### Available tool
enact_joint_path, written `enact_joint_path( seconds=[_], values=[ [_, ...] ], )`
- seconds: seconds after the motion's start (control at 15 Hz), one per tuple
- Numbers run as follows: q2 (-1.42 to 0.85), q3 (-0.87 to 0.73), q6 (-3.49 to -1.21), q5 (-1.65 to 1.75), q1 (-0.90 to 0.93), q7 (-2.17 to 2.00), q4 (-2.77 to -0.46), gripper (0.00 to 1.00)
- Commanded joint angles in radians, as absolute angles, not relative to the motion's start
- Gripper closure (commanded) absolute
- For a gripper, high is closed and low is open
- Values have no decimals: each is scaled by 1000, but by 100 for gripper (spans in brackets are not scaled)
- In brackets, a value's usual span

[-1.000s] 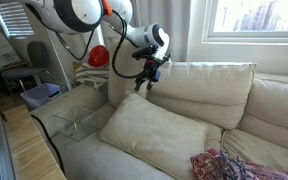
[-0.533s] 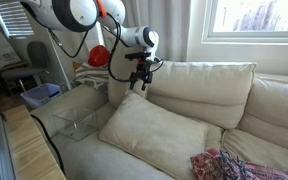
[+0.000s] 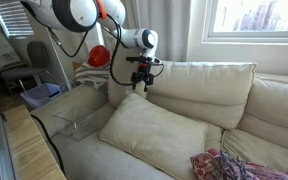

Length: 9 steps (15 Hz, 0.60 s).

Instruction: Move the blanket to the right, pick up the lying pillow on the couch and put it in an upright position

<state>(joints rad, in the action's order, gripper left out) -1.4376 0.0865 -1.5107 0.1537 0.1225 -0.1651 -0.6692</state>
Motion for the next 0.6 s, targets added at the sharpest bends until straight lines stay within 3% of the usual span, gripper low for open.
enact_joint_path(
  seconds=[0.0, 0.2, 0.53],
  values=[
    [-1398, 123, -1728, 139, 97, -111, -812, 0],
    [-1338, 136, -1913, 137, 80, -107, -976, 0],
    [-1246, 136, -2033, 162, 98, -122, -1198, 0]
  ],
)
